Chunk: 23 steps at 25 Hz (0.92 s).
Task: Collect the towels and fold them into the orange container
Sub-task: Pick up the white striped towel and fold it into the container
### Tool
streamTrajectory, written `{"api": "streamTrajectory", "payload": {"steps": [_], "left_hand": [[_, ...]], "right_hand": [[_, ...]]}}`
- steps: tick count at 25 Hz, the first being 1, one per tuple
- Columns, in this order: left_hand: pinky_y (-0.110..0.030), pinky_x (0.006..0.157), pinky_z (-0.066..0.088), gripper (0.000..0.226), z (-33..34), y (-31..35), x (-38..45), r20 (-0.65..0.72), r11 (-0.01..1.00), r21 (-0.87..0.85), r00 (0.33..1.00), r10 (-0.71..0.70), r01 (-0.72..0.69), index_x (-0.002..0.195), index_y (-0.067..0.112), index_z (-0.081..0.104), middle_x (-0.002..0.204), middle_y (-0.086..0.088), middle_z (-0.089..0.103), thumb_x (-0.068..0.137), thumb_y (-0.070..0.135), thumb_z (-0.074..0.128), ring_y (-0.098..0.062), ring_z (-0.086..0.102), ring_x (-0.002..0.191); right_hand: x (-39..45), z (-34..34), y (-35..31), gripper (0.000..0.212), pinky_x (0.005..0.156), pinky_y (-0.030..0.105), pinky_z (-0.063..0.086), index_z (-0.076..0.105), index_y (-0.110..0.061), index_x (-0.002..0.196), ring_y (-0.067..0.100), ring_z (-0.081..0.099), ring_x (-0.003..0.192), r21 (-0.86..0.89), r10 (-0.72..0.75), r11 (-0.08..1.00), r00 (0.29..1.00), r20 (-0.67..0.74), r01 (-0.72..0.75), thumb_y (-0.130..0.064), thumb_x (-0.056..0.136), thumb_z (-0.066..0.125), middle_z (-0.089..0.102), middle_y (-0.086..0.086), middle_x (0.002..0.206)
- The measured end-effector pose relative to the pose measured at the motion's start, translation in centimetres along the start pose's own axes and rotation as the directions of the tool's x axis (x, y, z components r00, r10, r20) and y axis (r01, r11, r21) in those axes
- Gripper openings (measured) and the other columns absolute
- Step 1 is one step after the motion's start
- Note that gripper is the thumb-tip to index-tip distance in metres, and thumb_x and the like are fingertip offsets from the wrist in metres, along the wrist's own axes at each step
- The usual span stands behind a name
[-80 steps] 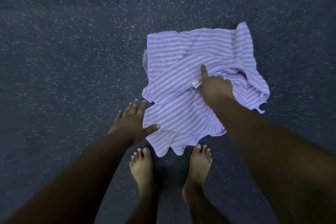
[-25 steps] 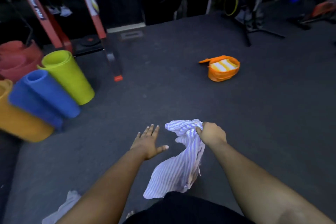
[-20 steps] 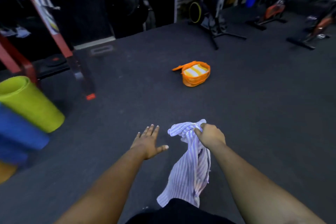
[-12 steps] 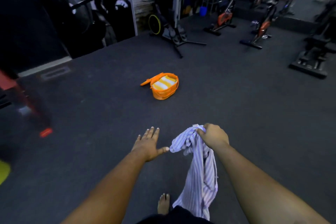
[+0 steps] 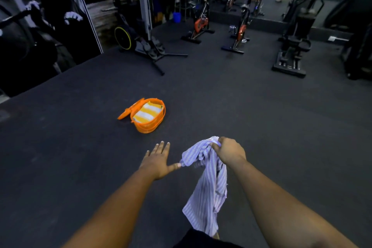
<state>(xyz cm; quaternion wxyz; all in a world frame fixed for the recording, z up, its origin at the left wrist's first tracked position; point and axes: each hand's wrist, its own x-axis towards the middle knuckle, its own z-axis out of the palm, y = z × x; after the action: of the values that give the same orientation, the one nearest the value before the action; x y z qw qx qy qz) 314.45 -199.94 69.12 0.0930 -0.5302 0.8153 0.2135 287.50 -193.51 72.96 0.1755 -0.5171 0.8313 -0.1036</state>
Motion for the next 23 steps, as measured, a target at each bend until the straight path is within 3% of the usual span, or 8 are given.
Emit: {"api": "streamTrajectory", "payload": {"steps": [6,10,14,16,19,23], "left_hand": [[-0.048,0.127,0.006,0.116,-3.8,-0.9,10.4,-0.003,0.997,0.023,0.997,-0.072,0.072,0.163,0.024,-0.009,0.17,-0.002,-0.014,0.079,0.091,0.035,-0.019,-0.008,0.158],[-0.049,0.127,0.007,0.141,-6.6,-1.6,15.9,-0.009,0.986,-0.022,0.986,-0.165,0.165,0.163,0.025,-0.01,0.171,-0.002,-0.013,0.047,0.102,0.011,-0.019,-0.006,0.158],[-0.05,0.127,0.008,0.114,-8.4,-2.3,21.3,-0.015,0.967,-0.043,0.968,-0.251,0.25,0.163,0.024,-0.008,0.171,-0.002,-0.011,0.081,0.09,0.036,-0.021,-0.004,0.158],[-0.049,0.126,0.007,0.11,-9.0,-2.9,23.6,-0.006,0.958,-0.066,0.96,-0.279,0.278,0.163,0.024,-0.009,0.171,-0.002,-0.012,0.085,0.085,0.04,-0.02,-0.005,0.158],[-0.049,0.127,0.007,0.112,-10.1,-4.2,27.3,0.018,0.945,-0.082,0.949,-0.316,0.316,0.163,0.025,-0.01,0.171,-0.002,-0.013,0.083,0.087,0.039,-0.021,-0.005,0.158],[-0.05,0.127,0.008,0.134,-11.2,-7.2,33.6,0.026,0.925,-0.166,0.939,-0.343,0.342,0.163,0.025,-0.007,0.171,0.0,-0.012,0.057,0.103,0.018,-0.021,-0.004,0.158]], "right_hand": [[12.4,-0.7,-1.9,0.038,0.073,0.033,0.047,0.064,-0.022,0.106,0.03,0.067,0.097,0.033,-0.065,0.997,0.998,0.005,0.065,-0.055,0.098,0.047,0.071,0.004,0.106],[21.1,-1.4,-3.5,0.037,0.077,0.035,0.052,0.064,-0.023,0.108,0.03,0.068,0.097,0.022,-0.15,0.989,0.986,0.07,0.148,-0.055,0.097,0.048,0.071,0.004,0.107],[29.2,-1.7,-5.4,0.038,0.074,0.034,0.05,0.064,-0.022,0.102,0.03,0.067,0.095,0.008,-0.25,0.968,0.963,0.1,0.25,-0.056,0.097,0.049,0.07,0.005,0.104],[32.6,-1.6,-6.7,0.04,0.072,0.034,0.048,0.063,-0.02,0.101,0.031,0.067,0.095,0.026,-0.287,0.958,0.95,0.121,0.286,-0.058,0.097,0.05,0.07,0.005,0.102],[37.5,-1.4,-8.9,0.038,0.069,0.033,0.047,0.062,-0.021,0.098,0.028,0.066,0.089,0.036,-0.326,0.945,0.937,0.128,0.324,-0.057,0.097,0.05,0.068,0.003,0.095],[44.4,-1.1,-12.8,0.039,0.055,0.032,0.037,0.044,-0.026,0.067,0.017,0.053,0.064,0.198,-0.384,0.911,0.919,0.087,0.362,-0.049,0.095,0.058,0.053,-0.007,0.065]]}}
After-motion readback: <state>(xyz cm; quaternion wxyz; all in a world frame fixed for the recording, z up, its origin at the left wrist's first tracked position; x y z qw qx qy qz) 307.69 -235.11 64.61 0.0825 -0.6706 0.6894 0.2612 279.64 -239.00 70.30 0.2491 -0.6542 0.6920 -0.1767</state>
